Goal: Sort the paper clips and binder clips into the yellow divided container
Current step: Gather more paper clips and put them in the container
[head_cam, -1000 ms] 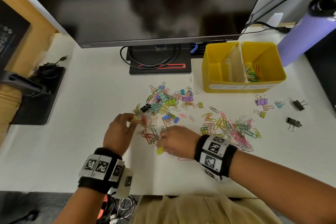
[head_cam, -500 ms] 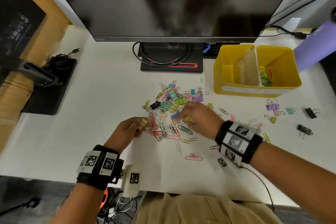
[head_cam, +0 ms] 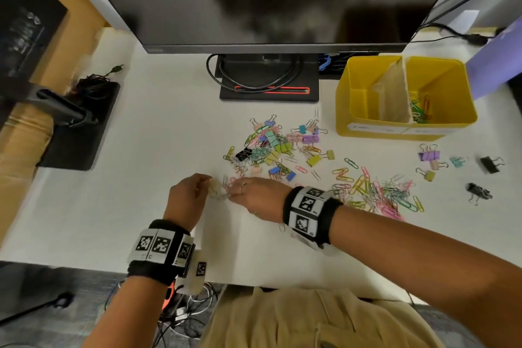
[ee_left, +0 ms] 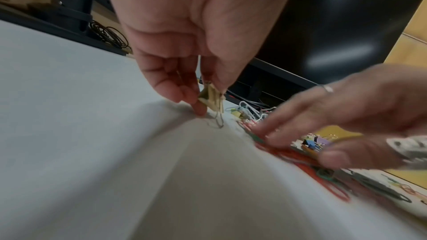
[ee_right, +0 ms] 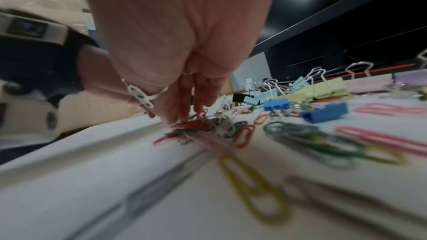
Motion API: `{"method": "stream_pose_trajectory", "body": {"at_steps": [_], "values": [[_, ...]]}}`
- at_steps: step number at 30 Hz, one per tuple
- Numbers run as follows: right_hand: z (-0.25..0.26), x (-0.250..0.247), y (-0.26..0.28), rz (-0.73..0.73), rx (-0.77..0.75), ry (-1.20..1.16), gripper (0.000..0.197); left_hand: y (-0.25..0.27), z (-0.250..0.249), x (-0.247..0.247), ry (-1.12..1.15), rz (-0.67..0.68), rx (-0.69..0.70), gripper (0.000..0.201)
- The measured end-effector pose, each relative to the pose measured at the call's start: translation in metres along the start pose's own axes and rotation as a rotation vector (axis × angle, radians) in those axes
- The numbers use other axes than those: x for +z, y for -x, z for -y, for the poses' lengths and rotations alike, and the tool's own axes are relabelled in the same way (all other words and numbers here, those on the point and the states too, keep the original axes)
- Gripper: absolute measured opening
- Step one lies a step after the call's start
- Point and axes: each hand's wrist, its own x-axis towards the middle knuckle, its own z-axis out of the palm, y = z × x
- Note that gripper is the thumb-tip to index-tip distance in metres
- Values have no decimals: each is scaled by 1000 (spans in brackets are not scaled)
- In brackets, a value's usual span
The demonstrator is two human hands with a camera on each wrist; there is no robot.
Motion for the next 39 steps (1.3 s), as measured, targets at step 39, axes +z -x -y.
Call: {"method": "stream_pose_trajectory", "body": {"at_steps": [39], "values": [[-49,57,267,-409,1048,-478,96,25,-145,90,-205,676,516,57]]}}
